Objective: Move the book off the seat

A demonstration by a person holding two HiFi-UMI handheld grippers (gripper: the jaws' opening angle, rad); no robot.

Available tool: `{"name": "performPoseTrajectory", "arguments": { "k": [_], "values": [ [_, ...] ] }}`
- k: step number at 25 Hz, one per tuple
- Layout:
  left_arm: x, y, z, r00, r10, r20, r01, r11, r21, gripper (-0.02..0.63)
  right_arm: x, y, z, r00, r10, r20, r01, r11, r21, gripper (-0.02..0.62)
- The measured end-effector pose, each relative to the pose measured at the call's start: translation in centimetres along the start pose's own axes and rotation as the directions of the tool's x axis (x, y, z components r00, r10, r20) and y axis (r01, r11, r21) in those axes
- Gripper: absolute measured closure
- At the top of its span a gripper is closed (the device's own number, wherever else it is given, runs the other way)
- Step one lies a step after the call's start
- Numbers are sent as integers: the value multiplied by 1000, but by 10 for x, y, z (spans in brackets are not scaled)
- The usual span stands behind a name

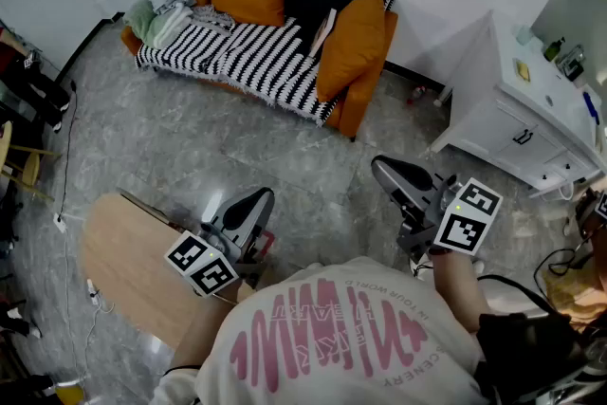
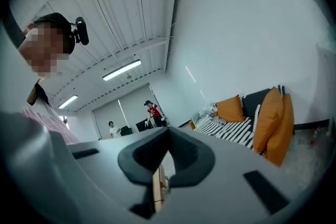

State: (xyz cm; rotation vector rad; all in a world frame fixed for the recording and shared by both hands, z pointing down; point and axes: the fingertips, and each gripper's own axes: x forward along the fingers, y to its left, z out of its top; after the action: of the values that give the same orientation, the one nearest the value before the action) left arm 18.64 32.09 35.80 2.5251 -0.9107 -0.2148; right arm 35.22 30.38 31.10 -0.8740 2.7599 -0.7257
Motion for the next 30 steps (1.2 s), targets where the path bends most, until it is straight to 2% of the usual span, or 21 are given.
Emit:
{"name": "performPoseTrajectory", "arguments": {
  "k": [11, 16, 19, 23, 30],
  "values": [
    [-2, 1, -7, 1000, 6, 4, -6, 1000, 15, 597, 1, -6, -6, 1000, 14, 9, -14, 1000, -11, 589],
    [0, 7, -9, 1000, 12, 28, -13, 1000, 21, 597, 4, -12, -10, 998, 37, 41, -38, 999, 32, 589],
    [5, 13, -9, 999, 11, 42, -12, 1000, 16, 597, 8, -19, -14, 999, 27, 26, -28, 999, 34, 589],
    [16, 26, 13, 1000, -7, 16, 7, 1000, 6, 598, 35, -30, 3, 1000, -3, 10, 2, 998, 64, 589],
    [42, 45, 18, 1000, 8, 0, -8, 1000, 0, 597, 64, -58, 12, 999, 36, -33, -34, 998, 62, 589]
  ]
}}
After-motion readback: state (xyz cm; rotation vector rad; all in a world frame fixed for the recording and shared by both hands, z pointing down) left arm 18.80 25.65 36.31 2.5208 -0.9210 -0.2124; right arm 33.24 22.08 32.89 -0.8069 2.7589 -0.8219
